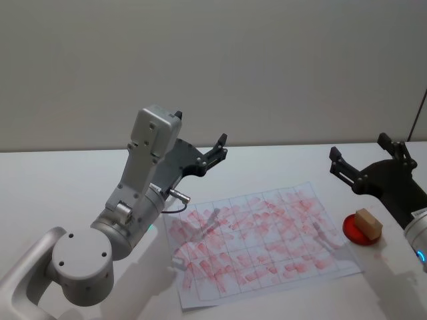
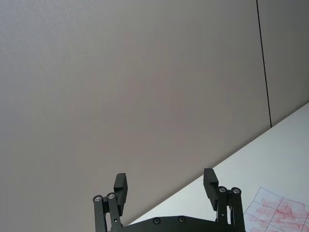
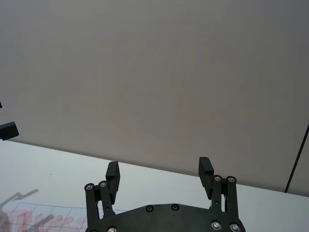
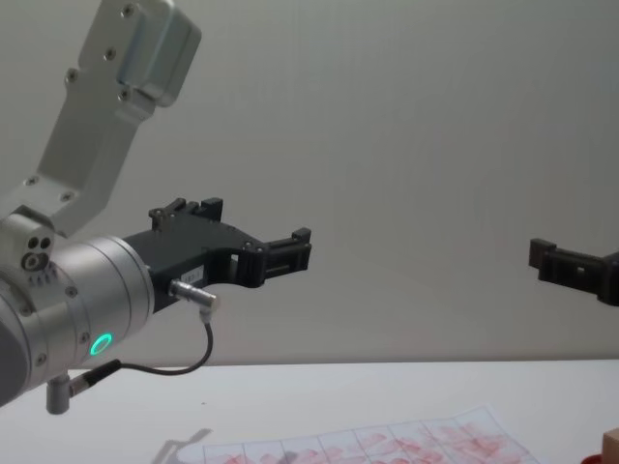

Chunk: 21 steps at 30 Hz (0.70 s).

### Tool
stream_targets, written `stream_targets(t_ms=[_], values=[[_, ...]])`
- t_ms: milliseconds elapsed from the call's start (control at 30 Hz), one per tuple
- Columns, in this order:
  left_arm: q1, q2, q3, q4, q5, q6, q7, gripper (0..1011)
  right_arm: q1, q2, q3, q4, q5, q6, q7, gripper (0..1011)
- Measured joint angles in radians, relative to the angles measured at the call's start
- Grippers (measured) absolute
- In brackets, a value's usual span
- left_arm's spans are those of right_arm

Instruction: Use the one hand to pick up the stamp and affix it onto the A4 paper.

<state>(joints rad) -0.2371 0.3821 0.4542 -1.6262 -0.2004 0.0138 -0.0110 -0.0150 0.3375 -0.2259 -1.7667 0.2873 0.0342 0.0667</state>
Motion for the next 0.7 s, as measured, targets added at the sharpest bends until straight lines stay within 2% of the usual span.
stream_targets(t_ms=[700], values=[[0.000,0.000,0.000,0.000,0.000,0.000,0.000,1001,0.000,0.000,0.000,0.000,0.000,0.000,0.000,1001]])
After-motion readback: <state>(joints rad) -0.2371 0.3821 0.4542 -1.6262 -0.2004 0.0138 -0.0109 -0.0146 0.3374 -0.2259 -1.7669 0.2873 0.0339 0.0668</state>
